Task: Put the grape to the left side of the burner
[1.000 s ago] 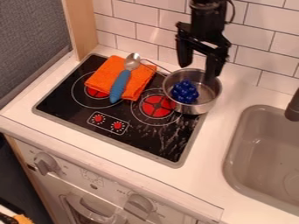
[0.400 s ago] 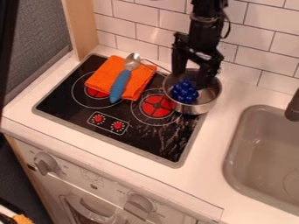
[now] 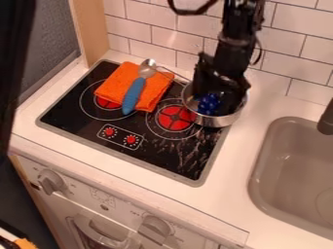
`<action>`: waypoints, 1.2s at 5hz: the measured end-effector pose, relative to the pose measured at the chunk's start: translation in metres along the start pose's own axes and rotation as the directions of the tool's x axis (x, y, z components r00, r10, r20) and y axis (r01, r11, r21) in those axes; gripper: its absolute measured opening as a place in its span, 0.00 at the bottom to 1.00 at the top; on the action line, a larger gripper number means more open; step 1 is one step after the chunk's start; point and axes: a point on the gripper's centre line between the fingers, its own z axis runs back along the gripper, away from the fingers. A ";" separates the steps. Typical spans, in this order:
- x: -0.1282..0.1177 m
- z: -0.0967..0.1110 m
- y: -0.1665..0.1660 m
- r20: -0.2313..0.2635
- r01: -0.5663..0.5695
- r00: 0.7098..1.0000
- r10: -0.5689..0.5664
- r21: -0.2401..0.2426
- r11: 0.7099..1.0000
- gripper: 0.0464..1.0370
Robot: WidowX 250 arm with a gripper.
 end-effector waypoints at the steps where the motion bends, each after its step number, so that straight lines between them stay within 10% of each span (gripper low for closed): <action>1: 0.003 0.001 0.000 0.013 0.004 1.000 -0.004 0.005 1.000 0.75; 3: 0.010 0.010 -0.002 0.076 0.019 0.997 -0.019 -0.010 1.000 0.74; 4: -0.005 0.066 0.016 0.242 -0.018 0.970 0.016 0.007 1.000 0.74; 5: -0.047 0.078 0.051 0.300 -0.091 0.949 0.094 -0.025 0.996 0.74; 6: -0.086 0.051 0.066 0.224 -0.129 0.965 0.138 -0.055 0.990 0.74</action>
